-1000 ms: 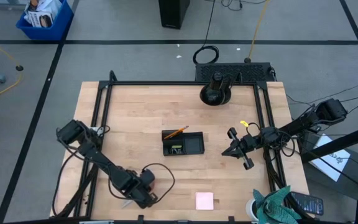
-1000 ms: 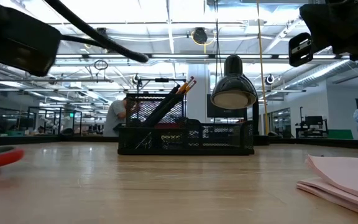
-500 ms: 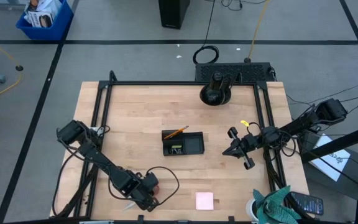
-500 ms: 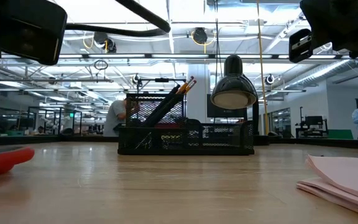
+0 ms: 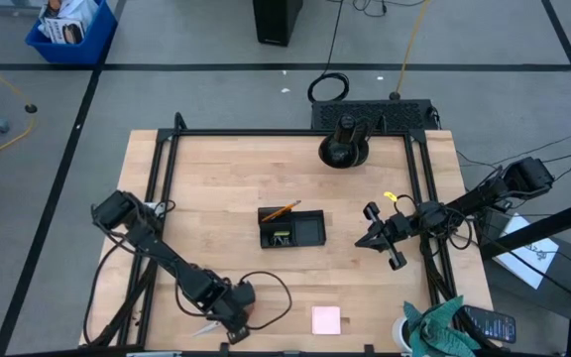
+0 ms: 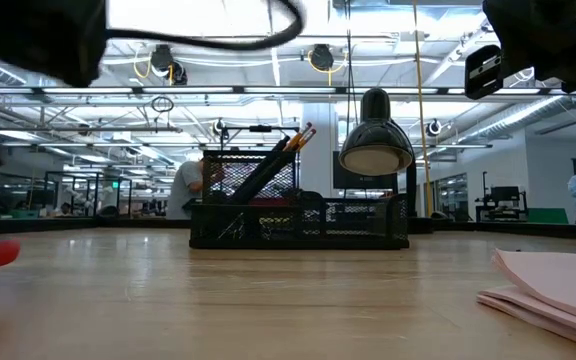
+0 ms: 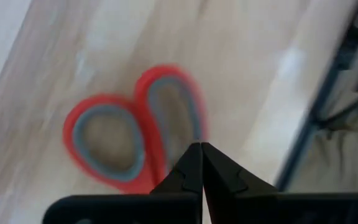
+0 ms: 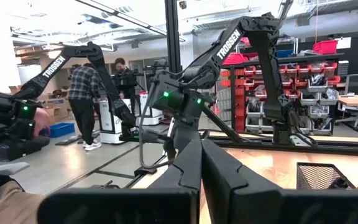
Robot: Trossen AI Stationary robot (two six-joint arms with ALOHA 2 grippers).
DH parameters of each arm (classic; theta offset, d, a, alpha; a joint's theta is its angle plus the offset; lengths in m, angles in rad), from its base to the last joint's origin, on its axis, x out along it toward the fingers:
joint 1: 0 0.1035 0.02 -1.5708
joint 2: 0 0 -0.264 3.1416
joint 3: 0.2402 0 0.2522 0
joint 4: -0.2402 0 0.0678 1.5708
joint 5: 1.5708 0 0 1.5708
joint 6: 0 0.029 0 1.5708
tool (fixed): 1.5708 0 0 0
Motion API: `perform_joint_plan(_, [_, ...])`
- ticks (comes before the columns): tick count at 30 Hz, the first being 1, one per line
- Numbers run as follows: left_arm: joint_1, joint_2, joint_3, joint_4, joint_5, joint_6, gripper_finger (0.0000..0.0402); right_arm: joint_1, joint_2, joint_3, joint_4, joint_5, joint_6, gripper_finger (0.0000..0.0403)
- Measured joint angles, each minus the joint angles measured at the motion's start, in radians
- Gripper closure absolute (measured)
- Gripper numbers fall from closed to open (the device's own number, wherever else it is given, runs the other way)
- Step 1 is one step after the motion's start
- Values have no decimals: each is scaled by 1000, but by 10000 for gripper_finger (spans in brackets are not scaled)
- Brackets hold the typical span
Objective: Pick and place office supplies into organizer
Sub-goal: Put the red scissors into the black desk organizer
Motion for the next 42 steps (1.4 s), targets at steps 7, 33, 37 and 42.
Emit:
perform_joint_plan(7, [51, -1, 96, -31, 31, 176, 380, 0, 0, 0, 0, 3, -20, 399])
perform_joint_plan(33, [28, 7, 115, -194, -116, 59, 183, 0, 0, 0, -39, 1, -23, 399])
perform_joint_plan(37, [22, 41, 115, -202, -117, 61, 181, 0, 0, 0, -38, 1, -22, 399])
perform_joint_plan(42, [8, 82, 115, -199, -77, 47, 188, 0, 0, 0, -38, 1, -23, 399])
